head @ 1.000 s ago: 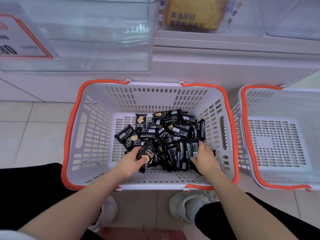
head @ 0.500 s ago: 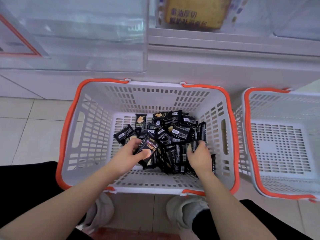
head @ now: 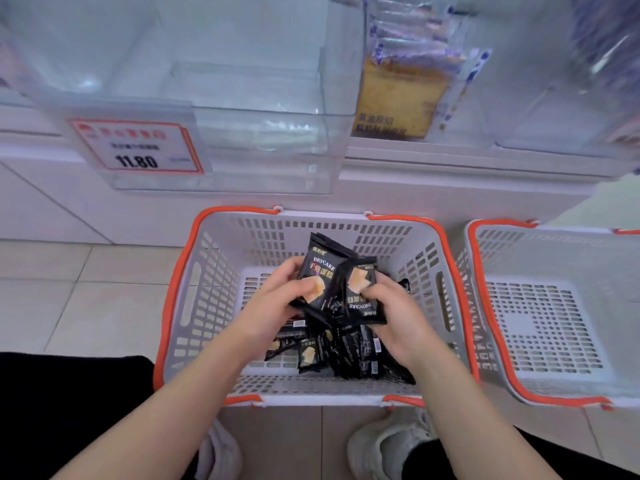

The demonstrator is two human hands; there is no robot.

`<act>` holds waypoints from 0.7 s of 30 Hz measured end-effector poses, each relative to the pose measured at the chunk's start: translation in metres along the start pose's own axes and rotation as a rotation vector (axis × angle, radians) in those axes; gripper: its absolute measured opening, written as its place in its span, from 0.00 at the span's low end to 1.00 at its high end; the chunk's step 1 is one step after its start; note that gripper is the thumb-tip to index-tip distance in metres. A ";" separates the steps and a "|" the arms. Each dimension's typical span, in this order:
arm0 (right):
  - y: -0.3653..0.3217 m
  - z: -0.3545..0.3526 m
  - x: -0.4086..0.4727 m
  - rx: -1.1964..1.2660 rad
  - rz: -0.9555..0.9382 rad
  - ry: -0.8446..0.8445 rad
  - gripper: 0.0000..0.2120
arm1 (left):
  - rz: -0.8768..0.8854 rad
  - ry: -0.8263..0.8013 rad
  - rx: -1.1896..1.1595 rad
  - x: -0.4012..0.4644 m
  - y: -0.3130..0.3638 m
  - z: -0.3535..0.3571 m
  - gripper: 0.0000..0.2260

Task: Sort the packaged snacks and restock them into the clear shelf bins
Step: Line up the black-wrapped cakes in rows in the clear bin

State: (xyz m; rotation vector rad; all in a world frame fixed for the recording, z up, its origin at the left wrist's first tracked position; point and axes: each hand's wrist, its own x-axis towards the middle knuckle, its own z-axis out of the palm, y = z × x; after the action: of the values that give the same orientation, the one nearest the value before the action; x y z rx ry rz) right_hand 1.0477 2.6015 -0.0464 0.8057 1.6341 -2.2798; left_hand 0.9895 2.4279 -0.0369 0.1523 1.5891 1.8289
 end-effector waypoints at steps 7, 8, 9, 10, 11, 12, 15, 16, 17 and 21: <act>-0.053 0.025 -0.020 -0.443 -0.183 -0.275 0.18 | 0.382 -0.176 0.699 -0.028 0.072 -0.030 0.16; -0.059 0.026 -0.020 -0.494 -0.182 -0.272 0.17 | 0.451 -0.216 0.866 -0.031 0.080 -0.037 0.17; -0.062 0.028 -0.020 -0.555 -0.188 -0.256 0.15 | 0.501 -0.257 1.008 -0.033 0.087 -0.042 0.18; -0.065 0.031 -0.020 -0.612 -0.200 -0.244 0.13 | 0.524 -0.291 1.119 -0.034 0.091 -0.046 0.19; -0.068 0.035 -0.020 -0.660 -0.212 -0.246 0.12 | 0.521 -0.314 1.189 -0.036 0.094 -0.049 0.19; -0.070 0.040 -0.020 -0.702 -0.226 -0.264 0.11 | 0.506 -0.324 1.225 -0.037 0.096 -0.052 0.19; -0.074 0.054 -0.022 -0.833 -0.245 -0.360 0.09 | 0.492 -0.265 1.230 -0.040 0.095 -0.060 0.19; -0.075 0.059 -0.022 -0.841 -0.236 -0.386 0.08 | 0.493 -0.223 1.198 -0.041 0.094 -0.062 0.18; -0.077 0.063 -0.023 -0.823 -0.218 -0.407 0.08 | 0.485 -0.181 1.151 -0.041 0.093 -0.065 0.16; -0.083 0.069 -0.023 -0.619 -0.105 -0.434 0.12 | 0.260 -0.139 0.879 -0.041 0.097 -0.075 0.17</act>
State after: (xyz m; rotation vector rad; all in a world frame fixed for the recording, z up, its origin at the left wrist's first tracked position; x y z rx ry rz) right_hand 1.0058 2.5643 0.0489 0.0761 2.0032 -1.6658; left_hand 0.9410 2.3429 0.0471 0.8898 2.2357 1.1249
